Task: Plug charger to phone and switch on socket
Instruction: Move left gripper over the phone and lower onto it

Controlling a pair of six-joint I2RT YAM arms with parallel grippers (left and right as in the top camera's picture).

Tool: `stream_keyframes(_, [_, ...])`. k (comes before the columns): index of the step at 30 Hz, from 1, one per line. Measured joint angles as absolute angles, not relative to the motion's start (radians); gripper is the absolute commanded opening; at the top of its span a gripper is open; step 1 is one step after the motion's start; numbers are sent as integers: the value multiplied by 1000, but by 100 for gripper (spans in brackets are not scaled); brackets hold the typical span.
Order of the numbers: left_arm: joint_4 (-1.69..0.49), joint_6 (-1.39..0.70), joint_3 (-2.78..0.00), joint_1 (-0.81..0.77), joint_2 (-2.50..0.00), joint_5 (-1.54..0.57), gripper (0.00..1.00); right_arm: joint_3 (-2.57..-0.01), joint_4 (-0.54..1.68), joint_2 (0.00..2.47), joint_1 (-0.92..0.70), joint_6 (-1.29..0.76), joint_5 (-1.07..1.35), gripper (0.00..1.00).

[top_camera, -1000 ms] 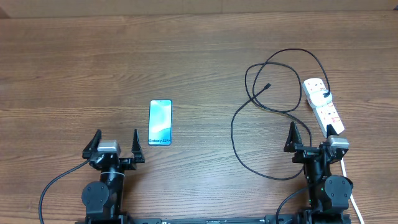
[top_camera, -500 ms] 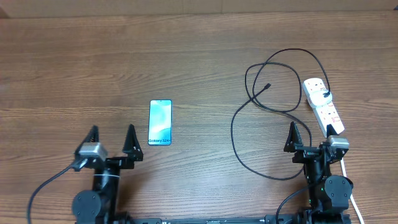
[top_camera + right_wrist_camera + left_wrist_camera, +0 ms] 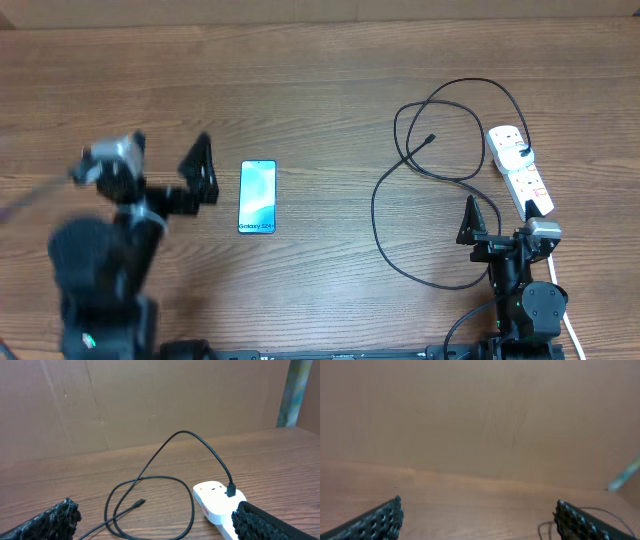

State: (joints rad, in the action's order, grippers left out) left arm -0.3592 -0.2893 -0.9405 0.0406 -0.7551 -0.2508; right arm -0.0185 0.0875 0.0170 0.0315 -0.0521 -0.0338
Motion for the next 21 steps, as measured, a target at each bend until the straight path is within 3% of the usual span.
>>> stream_keyframes(9, [-1033, -290, -1501, -127, -1261, -149, 100, -18, 88, 17, 31, -52, -33, 100])
stream_keyframes(21, [-1272, -289, -1566, -221, -1660, -56, 100, -19, 87, 17, 31, -52, -33, 100])
